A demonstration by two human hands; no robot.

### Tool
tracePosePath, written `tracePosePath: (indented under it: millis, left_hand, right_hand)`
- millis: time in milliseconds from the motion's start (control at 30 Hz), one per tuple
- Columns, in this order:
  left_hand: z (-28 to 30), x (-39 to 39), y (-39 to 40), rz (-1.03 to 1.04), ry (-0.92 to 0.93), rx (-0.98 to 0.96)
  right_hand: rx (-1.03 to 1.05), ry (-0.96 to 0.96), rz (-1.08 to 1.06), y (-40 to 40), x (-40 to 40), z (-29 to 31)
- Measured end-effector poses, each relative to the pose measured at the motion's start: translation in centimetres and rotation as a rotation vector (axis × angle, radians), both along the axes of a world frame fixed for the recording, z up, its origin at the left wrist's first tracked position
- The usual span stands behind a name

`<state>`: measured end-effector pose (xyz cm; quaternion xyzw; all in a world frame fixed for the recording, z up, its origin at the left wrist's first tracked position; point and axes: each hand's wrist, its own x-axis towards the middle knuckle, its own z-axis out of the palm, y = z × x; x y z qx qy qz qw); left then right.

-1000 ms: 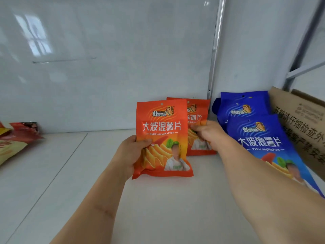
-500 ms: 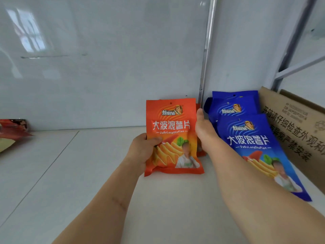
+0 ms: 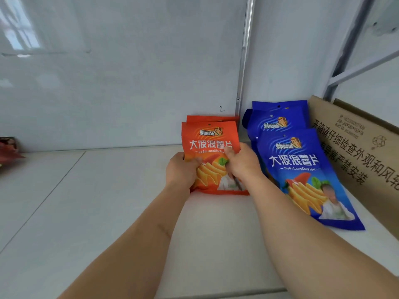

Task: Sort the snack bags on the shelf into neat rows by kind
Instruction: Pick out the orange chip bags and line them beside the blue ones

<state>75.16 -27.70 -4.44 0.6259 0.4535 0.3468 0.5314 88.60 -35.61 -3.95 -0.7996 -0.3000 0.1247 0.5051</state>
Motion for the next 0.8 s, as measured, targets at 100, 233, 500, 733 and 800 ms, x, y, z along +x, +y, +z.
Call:
tracePosePath:
  millis: [100,233,500,733,800]
  left_hand:
    - [-0.2,0.5,-0.2,0.039,0.02,0.031]
    - [0.0,0.5,-0.3,0.052,0.04,0.043]
    - [1.4,-2.9,-0.4,0.179,0.307,0.302]
    - [1.1,-11.2,1.3,0.168,0.828,1.168]
    - [1.2,-13.8,1.8,0.162,0.897,1.302]
  right_hand:
    - [-0.044,-0.082,-0.025,0.6,0.1,-0.1]
    - [-0.082,-0.154,-0.057,0.8,0.2,-0.2]
    - [-0.204,-0.813,-0.058,0.3,-2.1,1.5]
    - [-0.249,-1.204,0.238,1.1,-8.8,1.5]
    - [-0.243,-1.258,0.3,1.5,-11.5,1.4]
